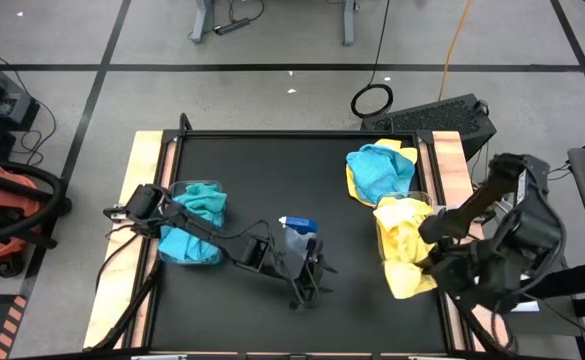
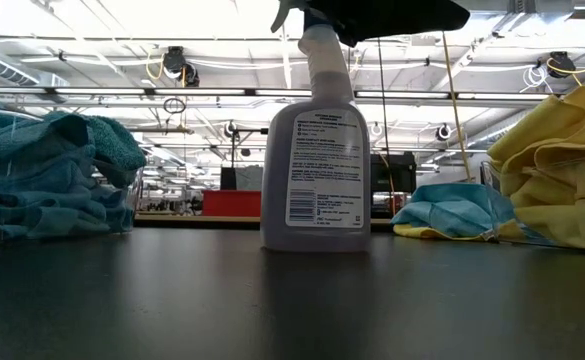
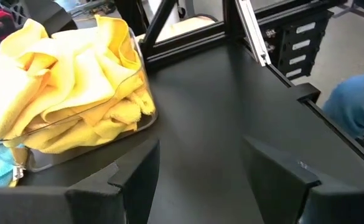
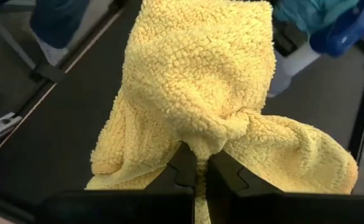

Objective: Sort microfiber towel by color & place in baskets
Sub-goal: Put the yellow microfiber cloth into the right transparent bin

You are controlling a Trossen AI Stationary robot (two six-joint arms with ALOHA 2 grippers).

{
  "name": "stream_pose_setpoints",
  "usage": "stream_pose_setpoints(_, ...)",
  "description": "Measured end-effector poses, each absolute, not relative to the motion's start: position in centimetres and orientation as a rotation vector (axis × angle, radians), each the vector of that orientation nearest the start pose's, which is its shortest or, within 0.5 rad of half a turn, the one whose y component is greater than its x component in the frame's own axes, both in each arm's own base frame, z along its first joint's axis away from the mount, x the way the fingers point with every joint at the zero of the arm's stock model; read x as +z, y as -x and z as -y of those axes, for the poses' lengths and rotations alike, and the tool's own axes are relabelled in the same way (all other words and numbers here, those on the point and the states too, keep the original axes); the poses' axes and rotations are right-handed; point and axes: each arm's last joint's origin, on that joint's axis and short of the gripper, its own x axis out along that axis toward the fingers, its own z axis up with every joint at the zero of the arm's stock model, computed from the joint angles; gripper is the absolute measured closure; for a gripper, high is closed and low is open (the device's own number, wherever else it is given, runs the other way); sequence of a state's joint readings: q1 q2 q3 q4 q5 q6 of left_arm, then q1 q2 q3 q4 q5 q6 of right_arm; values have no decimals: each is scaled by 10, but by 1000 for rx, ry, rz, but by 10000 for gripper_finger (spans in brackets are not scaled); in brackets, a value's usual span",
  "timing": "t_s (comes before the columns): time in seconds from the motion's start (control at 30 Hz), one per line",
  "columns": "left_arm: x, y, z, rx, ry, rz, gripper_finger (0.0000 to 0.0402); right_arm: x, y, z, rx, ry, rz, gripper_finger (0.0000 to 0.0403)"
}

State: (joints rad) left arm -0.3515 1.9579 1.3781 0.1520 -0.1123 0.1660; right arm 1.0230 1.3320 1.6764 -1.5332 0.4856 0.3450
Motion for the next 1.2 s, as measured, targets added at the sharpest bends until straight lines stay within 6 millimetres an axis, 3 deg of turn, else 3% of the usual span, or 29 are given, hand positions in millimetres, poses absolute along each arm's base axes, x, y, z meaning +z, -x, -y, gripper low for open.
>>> stream_pose_setpoints(0.13, 228, -422, 146, -256, -250, -357, 171, 415, -108, -158, 369, 527, -905, 399)
stream_pose_setpoints(0.47, 262, -437, 123, -176, -277, 0, 171, 370, -89, -133, 469, 488, -889, 399)
stream_pose_setpoints(0.7, 279, -448, 96, -103, -264, 46, 171, 359, -81, -120, 480, 445, -841, 399)
stream_pose_setpoints(0.8, 288, -448, 103, -132, -225, 70, 171, 362, -81, -118, 487, 415, -817, 399)
stream_pose_setpoints(1.2, 314, -439, 141, -613, -161, 128, 171, 361, -79, -117, 503, 387, -842, 399)
